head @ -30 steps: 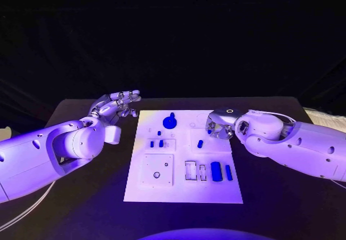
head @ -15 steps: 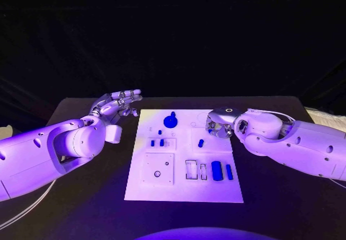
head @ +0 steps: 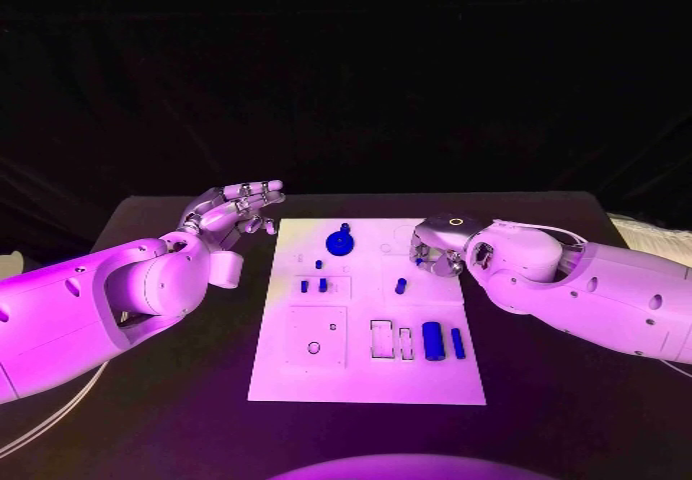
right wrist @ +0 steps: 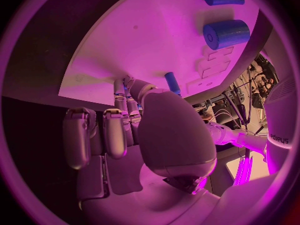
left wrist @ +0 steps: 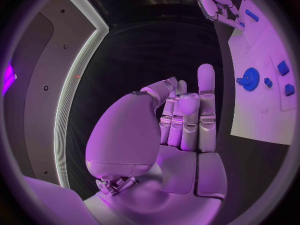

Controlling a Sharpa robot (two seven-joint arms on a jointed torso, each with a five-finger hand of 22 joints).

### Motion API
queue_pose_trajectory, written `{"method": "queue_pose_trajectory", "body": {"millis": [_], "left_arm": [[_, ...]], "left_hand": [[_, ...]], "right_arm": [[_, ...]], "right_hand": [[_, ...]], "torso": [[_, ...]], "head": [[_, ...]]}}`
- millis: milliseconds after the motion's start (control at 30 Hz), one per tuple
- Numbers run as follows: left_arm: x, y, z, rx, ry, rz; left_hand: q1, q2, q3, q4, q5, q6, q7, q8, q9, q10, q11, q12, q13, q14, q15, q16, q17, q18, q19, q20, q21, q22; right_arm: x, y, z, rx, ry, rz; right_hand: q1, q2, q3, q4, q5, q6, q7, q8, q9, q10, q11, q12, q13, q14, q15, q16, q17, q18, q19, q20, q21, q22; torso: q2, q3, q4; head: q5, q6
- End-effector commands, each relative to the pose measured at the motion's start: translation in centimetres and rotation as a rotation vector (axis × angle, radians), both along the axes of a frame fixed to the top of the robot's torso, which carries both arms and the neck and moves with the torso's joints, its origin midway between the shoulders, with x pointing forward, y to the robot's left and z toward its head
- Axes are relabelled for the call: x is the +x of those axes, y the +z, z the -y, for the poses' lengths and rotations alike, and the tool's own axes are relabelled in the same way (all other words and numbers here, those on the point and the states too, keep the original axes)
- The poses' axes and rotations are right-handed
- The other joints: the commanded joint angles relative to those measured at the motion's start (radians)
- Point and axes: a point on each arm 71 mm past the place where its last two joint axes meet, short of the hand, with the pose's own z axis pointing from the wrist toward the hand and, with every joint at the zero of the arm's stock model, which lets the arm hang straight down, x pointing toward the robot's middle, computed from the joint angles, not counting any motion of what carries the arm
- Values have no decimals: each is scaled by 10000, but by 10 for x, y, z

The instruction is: Assemble the parts on the task board

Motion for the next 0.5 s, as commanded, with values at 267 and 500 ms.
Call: {"method": "queue_pose_trajectory", "body": {"millis": [267,500], "left_arm": [[1,1,2,15,-124,96],[1,1,2,42,-41,129]], "left_hand": [[121,3,9,-97,67,-158,59,-51,-10,-168,35,57,-9,-55,54,3,-34,177,-48,10,-15,29],[-75,-14,-101,-20,10,-280,109,-82,-14,-320,90,69,-27,-70,115,21,-50,158,-70,54,-23,33]], "right_arm": [[-2,11,-3,485,131,775],[-2,18,0,615,86,837]], "right_hand": [[-20,61,-1,-69,48,30,26,-4,13,83,-18,-62,-27,722,-59,-24,643,122,47,-55,-25,430],[-55,41,-11,-69,45,33,37,-11,17,92,-7,-74,-40,721,-56,-28,633,124,46,-56,-30,422]], "torso": [[-1,-7,3],[-2,-3,-5]], "head": [[-63,48],[-79,62]]}}
